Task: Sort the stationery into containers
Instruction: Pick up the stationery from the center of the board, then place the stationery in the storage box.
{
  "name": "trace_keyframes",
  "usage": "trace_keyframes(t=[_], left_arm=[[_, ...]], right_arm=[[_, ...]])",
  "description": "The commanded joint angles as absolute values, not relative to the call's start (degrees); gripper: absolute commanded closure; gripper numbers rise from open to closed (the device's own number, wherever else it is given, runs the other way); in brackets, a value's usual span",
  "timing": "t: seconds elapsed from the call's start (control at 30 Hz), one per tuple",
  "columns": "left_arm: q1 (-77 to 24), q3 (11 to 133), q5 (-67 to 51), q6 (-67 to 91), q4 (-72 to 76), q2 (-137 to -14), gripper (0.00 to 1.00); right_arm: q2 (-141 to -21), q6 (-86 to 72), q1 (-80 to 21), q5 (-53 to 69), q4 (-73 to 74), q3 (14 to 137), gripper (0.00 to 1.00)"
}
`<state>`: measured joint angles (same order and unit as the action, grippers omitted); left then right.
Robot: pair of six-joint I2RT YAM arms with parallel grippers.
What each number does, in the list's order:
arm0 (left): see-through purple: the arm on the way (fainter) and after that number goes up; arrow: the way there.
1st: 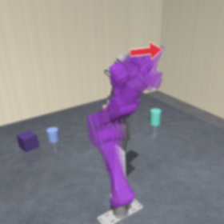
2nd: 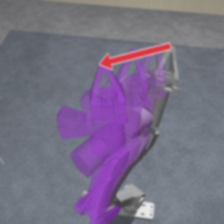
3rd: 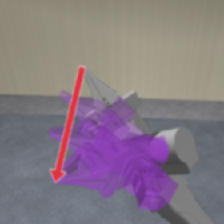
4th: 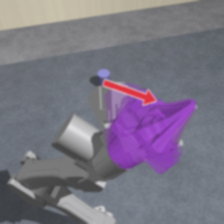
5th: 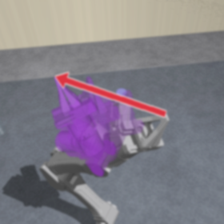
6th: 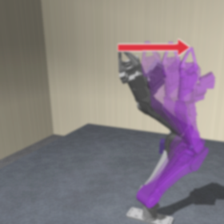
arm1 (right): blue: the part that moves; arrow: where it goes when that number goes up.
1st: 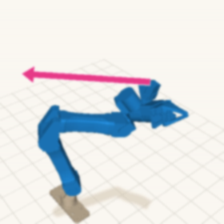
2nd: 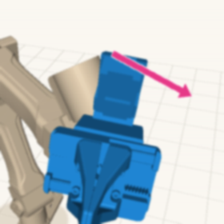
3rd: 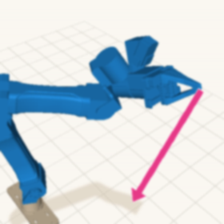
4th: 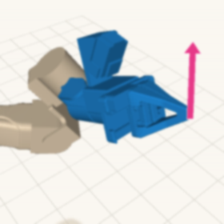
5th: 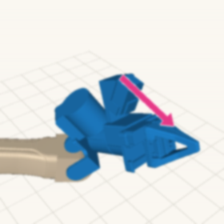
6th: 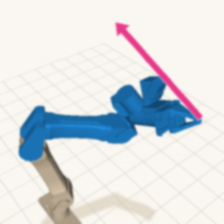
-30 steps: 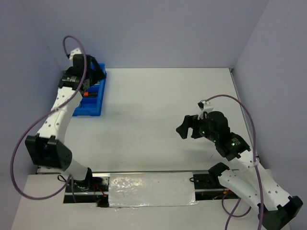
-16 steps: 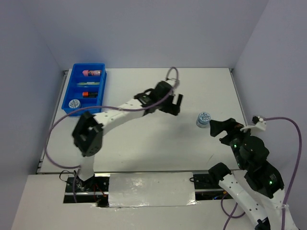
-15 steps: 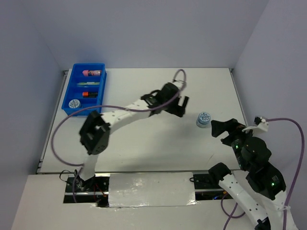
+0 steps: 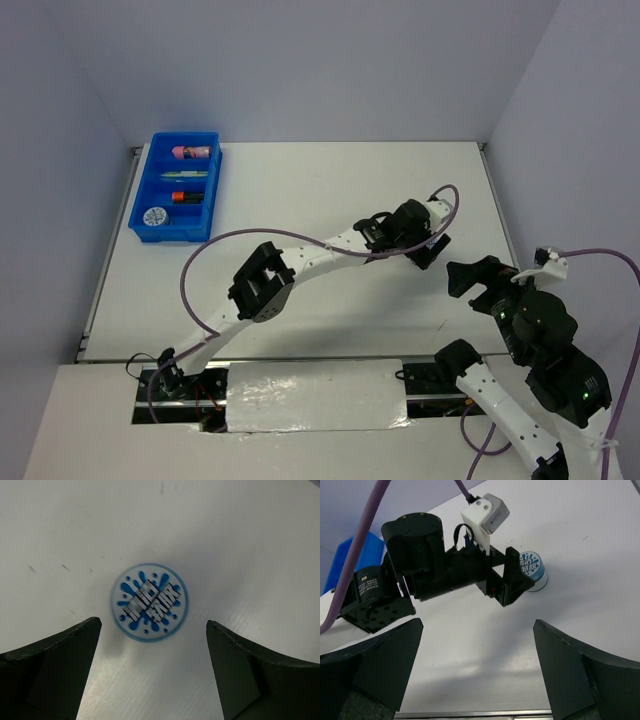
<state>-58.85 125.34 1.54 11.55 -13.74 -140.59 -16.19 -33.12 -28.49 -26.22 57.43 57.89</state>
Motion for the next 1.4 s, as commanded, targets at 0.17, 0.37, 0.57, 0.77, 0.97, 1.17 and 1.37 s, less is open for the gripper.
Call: trace_keyframes(t=[0.17,0.37,0.57,0.77,0.97,1.17,1.37], left_arm=[[-59.3,129.3,8.4,6.1,-2.8,-145.5,0.01],[-59.3,132.5,4.8,7.4,-2.0,-149.1,0.01],[-59.2,133.2,5.3,8.9,-1.3,-151.0,0.06],[-58.9,127.5,5.6,9.7,3.1,-147.4,0.55],[-58.9,122.4,8.2,9.8,3.9,-139.5,0.89],[-52.4,113.8,20.9,15.0,-3.1,-125.4,1.0],[-35.6,104.5,31.4,26.3,-19.7,-108.3,1.0]], right_arm=[[-12.7,-30.5,-28.3,-22.9,57.2,59.1,0.0],[-12.6,-29.6,-28.3,-22.1,57.0,59.3,0.0],[-11.8,-29.4,-28.4,-19.9,55.9,58.4,0.0],[-11.4,-29.3,-28.4,-19.5,54.9,57.2,0.0],[-12.0,-29.3,-28.4,-18.3,54.2,56.6,0.0],[-11.6,-29.4,-28.3,-17.0,53.4,56.5,0.0],[-12.7,-29.2,-28.4,-13.8,51.1,54.2,0.0]])
